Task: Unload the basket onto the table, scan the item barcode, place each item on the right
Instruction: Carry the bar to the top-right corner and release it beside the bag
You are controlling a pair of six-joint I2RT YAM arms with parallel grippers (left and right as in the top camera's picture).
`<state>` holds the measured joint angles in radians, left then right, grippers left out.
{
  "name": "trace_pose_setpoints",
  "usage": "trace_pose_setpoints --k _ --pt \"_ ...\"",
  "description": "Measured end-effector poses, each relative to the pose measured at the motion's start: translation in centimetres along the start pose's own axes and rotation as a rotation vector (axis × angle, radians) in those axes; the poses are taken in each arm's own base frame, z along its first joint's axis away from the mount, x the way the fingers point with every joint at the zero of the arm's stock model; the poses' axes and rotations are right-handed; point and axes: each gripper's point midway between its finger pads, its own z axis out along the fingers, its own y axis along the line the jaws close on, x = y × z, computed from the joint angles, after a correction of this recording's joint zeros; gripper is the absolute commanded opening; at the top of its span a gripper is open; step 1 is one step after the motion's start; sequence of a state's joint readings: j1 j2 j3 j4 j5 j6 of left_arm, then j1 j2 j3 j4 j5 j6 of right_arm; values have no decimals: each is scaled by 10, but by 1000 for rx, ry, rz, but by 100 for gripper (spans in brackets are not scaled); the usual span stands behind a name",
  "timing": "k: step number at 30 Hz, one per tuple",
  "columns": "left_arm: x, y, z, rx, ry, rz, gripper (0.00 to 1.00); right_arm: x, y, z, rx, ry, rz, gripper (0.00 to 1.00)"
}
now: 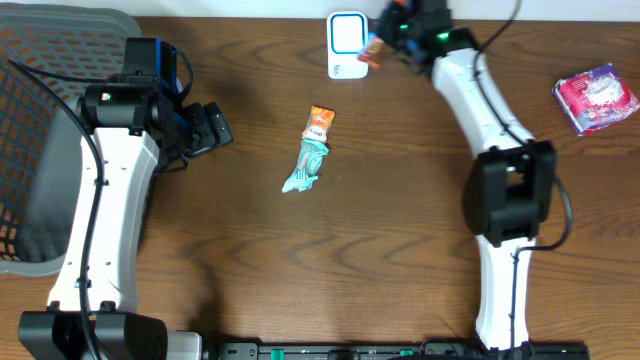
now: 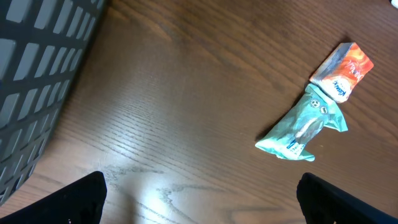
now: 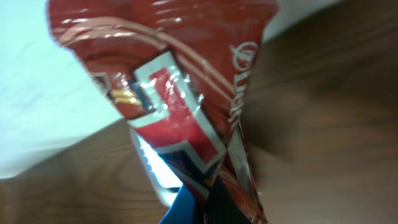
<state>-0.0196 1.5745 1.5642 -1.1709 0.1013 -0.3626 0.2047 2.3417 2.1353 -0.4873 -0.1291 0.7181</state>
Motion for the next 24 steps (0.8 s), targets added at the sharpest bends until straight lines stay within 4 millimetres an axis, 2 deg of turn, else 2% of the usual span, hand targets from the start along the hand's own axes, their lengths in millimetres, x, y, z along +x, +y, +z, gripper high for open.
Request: trace_pose_setpoints --k 2,3,5,9,10,11,14,17,21,24 --pt "0 0 0 0 0 0 98 -18 -35 -15 74 8 -14 1" --pt "0 0 0 0 0 0 98 -32 -61 -30 131 9 -24 1" --pt "0 0 0 0 0 0 98 -50 -89 -49 194 0 -33 1" --pt "0 0 0 0 0 0 98 -84 -170 -101 387 6 -103 1" --pt "0 0 0 0 0 0 98 -88 -186 -109 425 13 -128 1" --pt "0 0 0 0 0 0 98 -92 -213 -122 488 40 -178 1" --pt "0 0 0 0 0 0 98 -99 -253 -141 581 89 -273 1" --pt "0 0 0 0 0 0 98 -101 -281 -150 629 119 -294 1" --pt "0 0 0 0 0 0 98 -92 -326 -147 694 184 -279 4" --pt "0 0 0 0 0 0 98 -79 -349 -142 742 238 -263 13"
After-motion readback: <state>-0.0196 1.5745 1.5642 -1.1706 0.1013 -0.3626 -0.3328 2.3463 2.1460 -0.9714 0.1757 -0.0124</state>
